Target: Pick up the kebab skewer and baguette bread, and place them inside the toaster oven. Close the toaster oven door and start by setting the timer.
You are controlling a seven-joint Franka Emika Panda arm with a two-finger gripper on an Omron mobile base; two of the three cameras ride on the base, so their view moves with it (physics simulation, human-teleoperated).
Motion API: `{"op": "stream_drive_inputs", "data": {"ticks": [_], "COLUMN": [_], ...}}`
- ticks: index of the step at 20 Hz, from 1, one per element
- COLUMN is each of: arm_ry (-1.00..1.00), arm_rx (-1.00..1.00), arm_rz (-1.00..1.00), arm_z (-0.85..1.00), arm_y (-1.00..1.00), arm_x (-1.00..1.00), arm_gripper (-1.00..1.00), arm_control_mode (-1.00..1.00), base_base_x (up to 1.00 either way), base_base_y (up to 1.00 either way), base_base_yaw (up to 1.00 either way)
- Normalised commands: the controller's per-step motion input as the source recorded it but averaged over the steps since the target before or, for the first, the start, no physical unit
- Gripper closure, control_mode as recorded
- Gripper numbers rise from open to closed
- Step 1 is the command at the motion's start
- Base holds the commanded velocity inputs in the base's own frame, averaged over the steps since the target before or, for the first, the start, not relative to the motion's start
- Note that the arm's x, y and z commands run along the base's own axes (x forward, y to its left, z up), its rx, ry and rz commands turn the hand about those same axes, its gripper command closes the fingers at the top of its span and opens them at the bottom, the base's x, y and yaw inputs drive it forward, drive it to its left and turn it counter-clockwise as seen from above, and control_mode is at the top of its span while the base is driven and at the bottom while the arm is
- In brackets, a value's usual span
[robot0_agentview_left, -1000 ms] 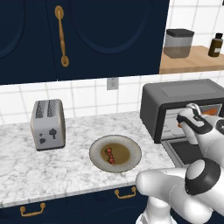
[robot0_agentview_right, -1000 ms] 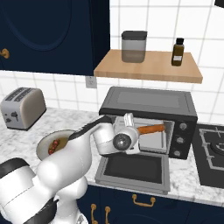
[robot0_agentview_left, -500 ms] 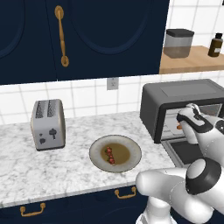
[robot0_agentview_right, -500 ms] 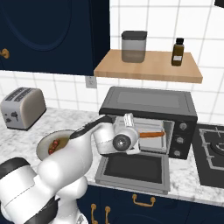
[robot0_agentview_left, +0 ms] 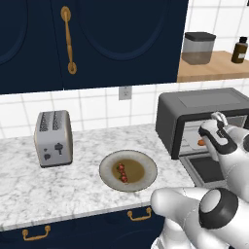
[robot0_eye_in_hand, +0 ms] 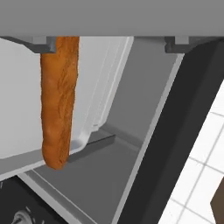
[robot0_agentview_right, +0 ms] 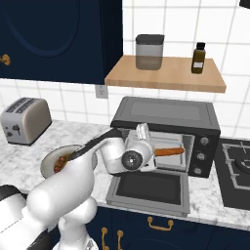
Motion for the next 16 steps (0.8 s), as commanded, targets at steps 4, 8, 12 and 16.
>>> {"op": "stream_drive_inputs", "data": {"ticks": [4,8,12,16], "arm_ry": [0.11,0.24,0.29,0.31], "arm_rx": [0.00,0.00,-0.01,-0.02], "arm_rz": [0.00,0.06,0.17,0.40], "arm_z": [0.61,0.35,0.20,0.32], "arm_y": [-0.09,-0.05,0.12,0.55], "arm_x": [-0.65,-0.86,-0.74,-0.11], "arm_gripper": [-1.00,-1.00,-1.00,-1.00], "arm_control_mode": [-1.00,-1.00,-1.00,-1.00], "base_base_x": [0.00,0.00,0.00,0.00], "base_base_y": [0.00,0.00,0.00,0.00], "base_base_yaw": [0.00,0.00,0.00,0.00]}}
